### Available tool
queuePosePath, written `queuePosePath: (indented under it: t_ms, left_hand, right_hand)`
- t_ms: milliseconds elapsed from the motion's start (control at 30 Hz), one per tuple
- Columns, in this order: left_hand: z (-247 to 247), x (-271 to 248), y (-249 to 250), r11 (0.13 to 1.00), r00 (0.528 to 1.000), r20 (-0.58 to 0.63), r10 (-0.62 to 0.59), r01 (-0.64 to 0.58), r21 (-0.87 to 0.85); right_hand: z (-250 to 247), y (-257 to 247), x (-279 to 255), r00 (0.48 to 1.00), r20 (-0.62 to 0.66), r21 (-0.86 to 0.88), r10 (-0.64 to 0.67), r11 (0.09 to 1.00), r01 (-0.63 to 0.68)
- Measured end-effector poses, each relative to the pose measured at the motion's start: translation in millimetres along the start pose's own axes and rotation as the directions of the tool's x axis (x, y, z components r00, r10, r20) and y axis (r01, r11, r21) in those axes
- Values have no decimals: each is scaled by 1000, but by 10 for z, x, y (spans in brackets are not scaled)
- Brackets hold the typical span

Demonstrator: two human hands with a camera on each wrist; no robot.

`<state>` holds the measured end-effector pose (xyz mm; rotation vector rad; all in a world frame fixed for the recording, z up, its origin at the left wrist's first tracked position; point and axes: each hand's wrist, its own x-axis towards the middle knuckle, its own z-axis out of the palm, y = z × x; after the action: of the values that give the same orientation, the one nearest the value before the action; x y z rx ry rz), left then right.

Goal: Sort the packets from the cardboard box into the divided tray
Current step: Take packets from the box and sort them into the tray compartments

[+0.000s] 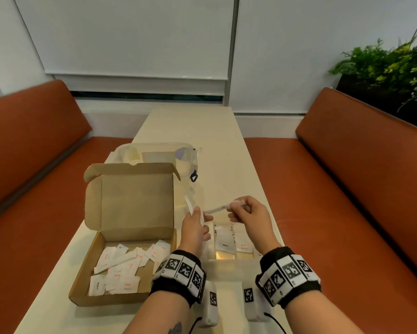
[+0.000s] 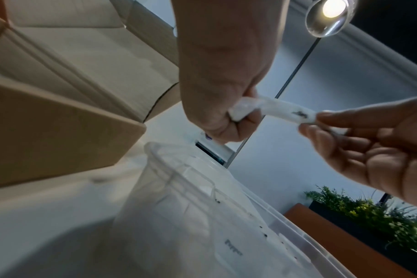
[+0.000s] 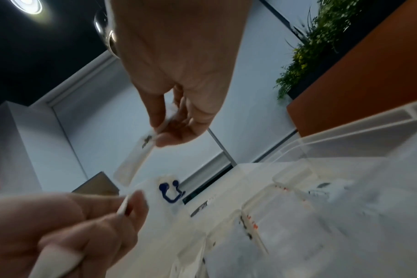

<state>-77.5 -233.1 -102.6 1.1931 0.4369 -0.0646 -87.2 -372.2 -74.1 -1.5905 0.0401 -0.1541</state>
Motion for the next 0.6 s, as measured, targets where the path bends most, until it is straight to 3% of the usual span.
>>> queuePosePath:
  t_ms: [100, 200, 333, 433, 600]
  left_hand:
    - [-23, -4, -4, 999, 1000, 28, -2, 1, 47]
    - [-39, -45, 26, 996, 996, 93, -3, -5, 91]
    - [-6, -171, 55, 993, 975, 221, 3, -29, 117]
    - [28, -242, 52, 975, 956, 291, 31, -93, 201]
    - [8, -201, 109, 945, 975, 177, 133, -179, 275]
  right_hand:
    - [-85, -96, 58, 996, -54, -120, -65, 991, 58]
    - [-132, -208, 111, 991, -21, -260, -132, 958, 122]
    - [-112, -267, 148, 992, 10, -344, -128, 931, 124]
    - [-89, -241, 134, 995, 11, -306, -96, 947, 95]
    - [-122, -63, 81, 995, -98, -79, 31, 996, -38]
